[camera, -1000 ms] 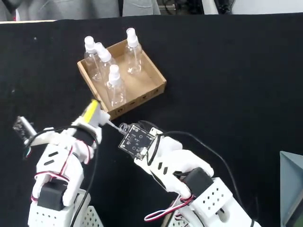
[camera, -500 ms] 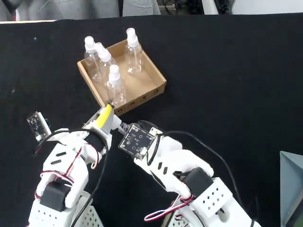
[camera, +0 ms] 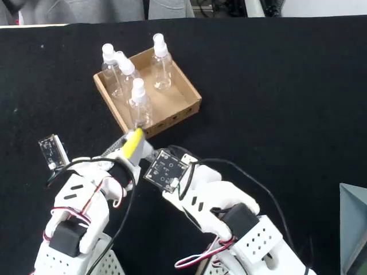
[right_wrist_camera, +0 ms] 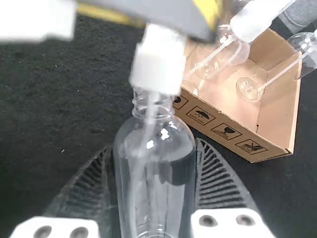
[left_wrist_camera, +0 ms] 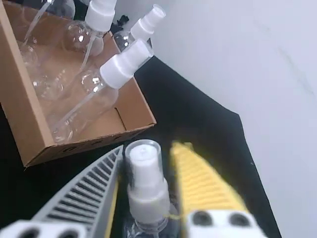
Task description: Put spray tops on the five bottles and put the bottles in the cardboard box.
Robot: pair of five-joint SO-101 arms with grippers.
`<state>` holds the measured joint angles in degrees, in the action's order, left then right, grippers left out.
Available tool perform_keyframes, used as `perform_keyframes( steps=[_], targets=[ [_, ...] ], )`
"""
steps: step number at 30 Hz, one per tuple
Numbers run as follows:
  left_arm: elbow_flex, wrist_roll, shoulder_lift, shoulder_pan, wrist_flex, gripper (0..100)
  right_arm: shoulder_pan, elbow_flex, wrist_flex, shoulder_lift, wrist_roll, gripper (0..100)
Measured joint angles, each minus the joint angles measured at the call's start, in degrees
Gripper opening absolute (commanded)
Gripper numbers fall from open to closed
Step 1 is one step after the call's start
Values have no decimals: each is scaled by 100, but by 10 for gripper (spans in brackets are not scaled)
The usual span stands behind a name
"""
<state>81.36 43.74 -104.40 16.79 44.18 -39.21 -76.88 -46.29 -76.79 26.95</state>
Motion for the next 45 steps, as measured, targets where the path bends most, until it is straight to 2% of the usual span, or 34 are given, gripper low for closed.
perform_keyframes(
  steps=[7, 16, 25, 33, 41, 45],
  targets=[
    [18, 202, 44, 9, 9, 191, 9, 0, 0, 0, 0, 92],
    [18, 246, 44, -44, 9, 188, 9, 0, 176, 0, -220, 92],
    [-9, 255, 44, -782, 9, 188, 9, 0, 176, 0, -316, 92],
    [-114, 695, 44, -1582, 9, 188, 9, 0, 185, 0, -352, 92],
    [-114, 659, 44, -1591, 9, 185, 9, 0, 185, 0, -352, 92],
    [-35, 325, 26, -1099, 9, 184, 9, 0, 185, 0, -352, 92]
  ],
)
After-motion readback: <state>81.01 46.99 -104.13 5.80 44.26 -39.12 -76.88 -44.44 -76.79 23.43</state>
